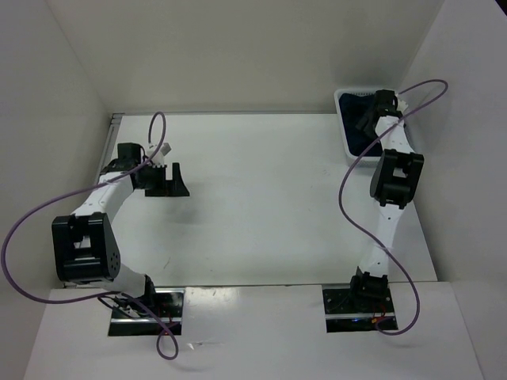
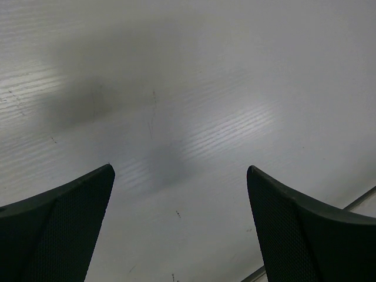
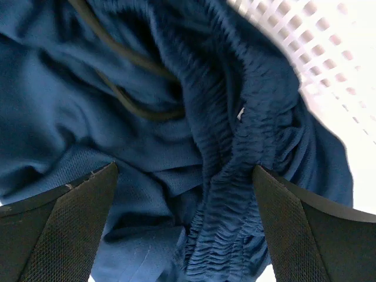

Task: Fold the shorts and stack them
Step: Grab the shorts from the pile

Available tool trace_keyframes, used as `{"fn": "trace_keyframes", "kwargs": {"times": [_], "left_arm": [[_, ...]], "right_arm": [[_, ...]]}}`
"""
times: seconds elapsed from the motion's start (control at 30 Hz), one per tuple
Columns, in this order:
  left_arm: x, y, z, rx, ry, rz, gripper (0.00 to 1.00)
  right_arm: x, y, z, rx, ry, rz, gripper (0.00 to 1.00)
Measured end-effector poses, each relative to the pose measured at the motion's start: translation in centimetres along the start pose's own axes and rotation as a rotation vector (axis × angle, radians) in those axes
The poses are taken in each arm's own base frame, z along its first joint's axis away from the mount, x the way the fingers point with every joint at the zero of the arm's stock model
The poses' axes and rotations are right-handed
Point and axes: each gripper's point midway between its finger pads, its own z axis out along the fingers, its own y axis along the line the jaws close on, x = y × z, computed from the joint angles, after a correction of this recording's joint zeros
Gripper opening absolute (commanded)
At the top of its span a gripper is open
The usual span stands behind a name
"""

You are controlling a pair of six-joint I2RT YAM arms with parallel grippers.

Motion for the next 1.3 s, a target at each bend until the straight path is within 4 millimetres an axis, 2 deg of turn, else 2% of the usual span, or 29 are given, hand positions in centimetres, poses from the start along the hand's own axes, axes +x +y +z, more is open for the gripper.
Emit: {"fn": "trace_keyframes", "kwargs": {"times": [0.07, 0.13, 0.27, 0.33, 0.37, 0.4, 0.63, 0.7, 0.77, 0.87, 0.9, 0.93, 0.97, 1.03, 1.13, 1.2, 1.23, 1.3], "left_arm": [[-0.2, -0.2, -0.1, 0.002, 0.005, 0.000, 1.00], [-0.6, -0.2, -0.2, -0.002, -0.002, 0.007, 1.00], [-1.2, -0.2, -0.3, -0.013, -0.010, 0.018, 1.00], [-1.4, -0.3, -0.4, -0.014, -0.014, 0.022, 1.00], [-1.5, -0.3, -0.4, -0.013, -0.016, 0.024, 1.00], [-1.5, -0.4, -0.4, -0.012, -0.016, 0.026, 1.00], [-1.5, -0.6, -0.3, -0.007, -0.014, 0.032, 1.00], [-1.5, -0.6, -0.3, -0.007, -0.015, 0.032, 1.00], [-1.6, -0.6, -0.3, -0.008, -0.018, 0.034, 1.00], [-2.2, -0.7, -0.2, -0.008, -0.036, 0.051, 1.00], [-2.4, -0.8, -0.2, -0.008, -0.043, 0.056, 1.00], [-2.8, -1.0, -0.2, -0.010, -0.055, 0.069, 1.00], [-3.0, -1.1, -0.3, -0.010, -0.064, 0.079, 1.00], [-3.6, -1.8, -0.6, -0.012, -0.090, 0.108, 1.00], [-4.6, -2.8, -1.5, -0.014, -0.138, 0.150, 1.00], [-5.7, -3.3, -2.5, -0.024, -0.190, 0.183, 1.00], [-6.3, -3.5, -3.0, -0.029, -0.217, 0.197, 1.00], [-7.2, -4.0, -4.1, -0.042, -0.268, 0.223, 1.00]], "right_arm": [[1.0, 0.0, 0.5, 0.008, 0.024, -0.025, 1.00], [1.3, 0.1, 0.5, 0.009, 0.029, -0.041, 0.90], [1.2, 0.1, 0.9, 0.017, 0.030, -0.060, 0.42], [1.6, -0.3, 1.4, 0.037, 0.040, -0.068, 0.23], [1.7, -0.3, 1.5, 0.042, 0.042, -0.068, 0.04], [1.7, -0.3, 1.6, 0.042, 0.041, -0.075, 0.00], [1.8, 0.0, 1.3, 0.038, 0.044, -0.100, 0.00], [1.6, 0.3, 0.5, 0.044, 0.033, -0.133, 0.00], [1.0, 1.4, -1.1, 0.042, 0.007, -0.163, 0.00], [-1.8, 4.3, -5.3, -0.006, -0.075, -0.178, 0.00], [-3.3, 5.3, -7.3, -0.030, -0.118, -0.172, 0.00], [-5.8, 6.5, -10.4, -0.058, -0.187, -0.154, 0.00], [-6.8, 6.9, -11.8, -0.073, -0.218, -0.145, 0.00], [-10.4, 8.0, -17.3, -0.126, -0.327, -0.109, 0.00], [-15.1, 8.1, -26.2, -0.213, -0.476, -0.042, 0.00], [-17.3, 7.9, -32.3, -0.280, -0.568, 0.000, 0.00], [-17.8, 8.0, -34.7, -0.310, -0.599, 0.009, 0.00], [-18.4, 8.9, -40.9, -0.404, -0.678, 0.024, 0.00]]}}
